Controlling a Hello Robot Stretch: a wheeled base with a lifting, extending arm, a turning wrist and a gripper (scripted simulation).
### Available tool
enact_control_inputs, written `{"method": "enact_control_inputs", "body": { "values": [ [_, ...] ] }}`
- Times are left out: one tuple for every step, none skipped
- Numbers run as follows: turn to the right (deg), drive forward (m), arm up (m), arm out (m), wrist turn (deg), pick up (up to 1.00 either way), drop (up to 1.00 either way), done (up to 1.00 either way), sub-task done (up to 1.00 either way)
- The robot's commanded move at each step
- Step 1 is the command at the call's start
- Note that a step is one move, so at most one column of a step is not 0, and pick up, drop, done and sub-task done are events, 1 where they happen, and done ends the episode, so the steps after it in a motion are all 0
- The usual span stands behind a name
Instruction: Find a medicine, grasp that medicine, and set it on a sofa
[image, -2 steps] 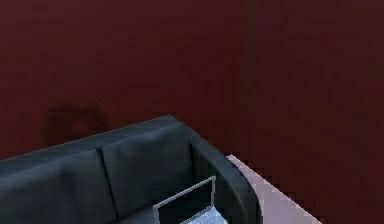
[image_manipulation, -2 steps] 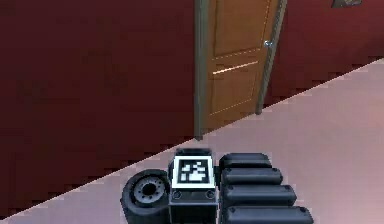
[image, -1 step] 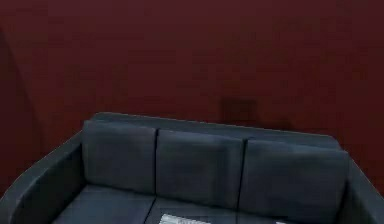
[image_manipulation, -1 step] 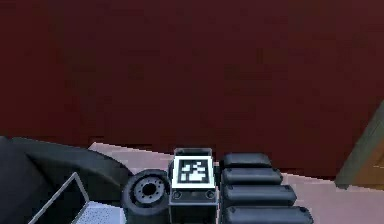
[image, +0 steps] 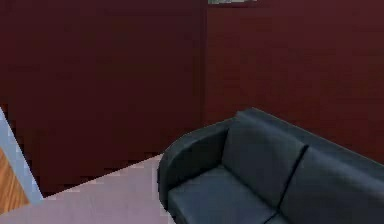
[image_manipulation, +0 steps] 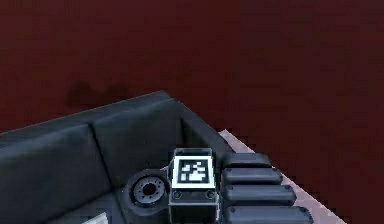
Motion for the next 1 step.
{"method": "enact_control_inputs", "body": {
  "values": [
    [-45.0,0.0,0.0,0.0,0.0,0.0,0.0,0.0,0.0]
  ]
}}
